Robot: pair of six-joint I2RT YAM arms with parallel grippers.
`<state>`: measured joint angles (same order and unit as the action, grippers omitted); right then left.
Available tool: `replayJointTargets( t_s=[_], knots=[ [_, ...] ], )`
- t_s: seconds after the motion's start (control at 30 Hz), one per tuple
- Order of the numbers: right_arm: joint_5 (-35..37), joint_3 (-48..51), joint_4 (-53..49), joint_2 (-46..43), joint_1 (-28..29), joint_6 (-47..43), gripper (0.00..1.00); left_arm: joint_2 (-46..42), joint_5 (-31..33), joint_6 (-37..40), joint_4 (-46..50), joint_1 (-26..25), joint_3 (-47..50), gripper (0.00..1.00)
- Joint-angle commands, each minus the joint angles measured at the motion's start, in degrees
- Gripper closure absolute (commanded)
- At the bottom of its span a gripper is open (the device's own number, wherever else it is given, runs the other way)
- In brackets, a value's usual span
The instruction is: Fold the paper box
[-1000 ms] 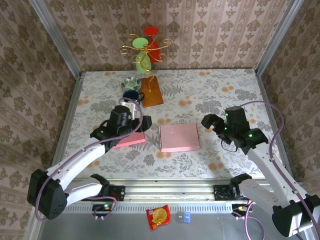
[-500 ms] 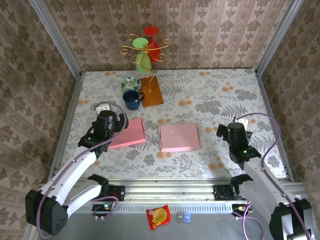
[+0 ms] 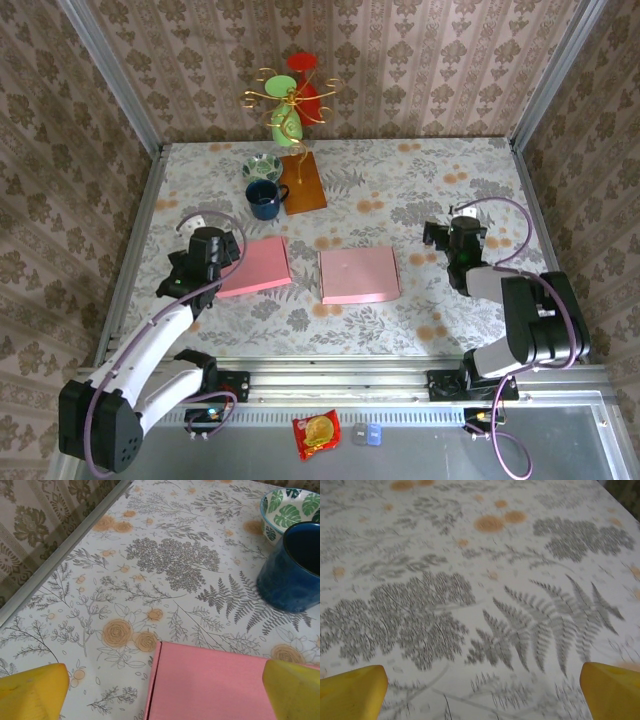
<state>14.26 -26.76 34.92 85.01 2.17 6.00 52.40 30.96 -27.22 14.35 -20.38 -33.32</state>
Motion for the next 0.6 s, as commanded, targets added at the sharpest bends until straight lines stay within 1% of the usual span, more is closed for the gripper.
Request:
replayJointTargets(
  t_s=[0.0,0.03,0.07,0.1,0.13,0.2,0.23,0.3,0.4,0.43,0.5,0.57],
  knots=[
    [-2.48,2.70,10.50,0.29,-0.52,-1.64,0.00,-0.46,1.92,2.89,-2.17,0.79,0.98,0.00],
    [-0.79,4.60,14.42,0.90,-0.57,-1.06,0.00,-0.38,2.14,3.60,-2.32,0.82,1.14,0.00],
    [0.65,7.06,20.96,2.62,-0.50,-0.74,0.00,-0.28,2.23,4.66,-2.76,0.88,1.41,0.00],
    [0.55,8.37,24.34,3.23,-0.50,-0.94,0.00,-0.19,2.50,5.60,-3.30,0.92,1.70,0.00],
    [1.14,8.42,22.49,2.16,-0.50,-0.27,0.00,0.01,2.93,7.31,-4.54,0.88,2.21,0.00],
    [1.25,7.84,22.12,2.44,-0.50,-0.34,0.00,0.79,3.50,12.57,-9.19,0.95,3.70,0.00],
    [1.10,7.04,20.20,2.26,-0.46,-0.47,0.00,1.55,4.01,15.63,-11.69,0.96,4.48,0.00],
    [1.03,5.80,18.45,2.57,-0.10,-0.99,0.00,3.41,3.83,20.75,-19.16,1.53,6.59,0.00],
    [1.40,5.05,17.07,2.65,0.44,-1.56,0.00,8.07,-1.83,22.98,-21.49,5.83,4.90,0.00],
    [1.47,4.97,16.77,2.46,0.46,-1.53,0.00,10.55,-2.80,25.60,-23.78,6.79,4.76,0.00],
    [1.55,4.97,16.79,2.54,0.46,-1.52,0.00,15.18,-3.80,31.15,-30.43,7.90,6.30,0.00],
    [1.55,4.97,16.80,2.57,0.56,-1.56,0.00,19.96,-5.21,32.50,-42.90,9.30,10.02,0.00]
  ],
)
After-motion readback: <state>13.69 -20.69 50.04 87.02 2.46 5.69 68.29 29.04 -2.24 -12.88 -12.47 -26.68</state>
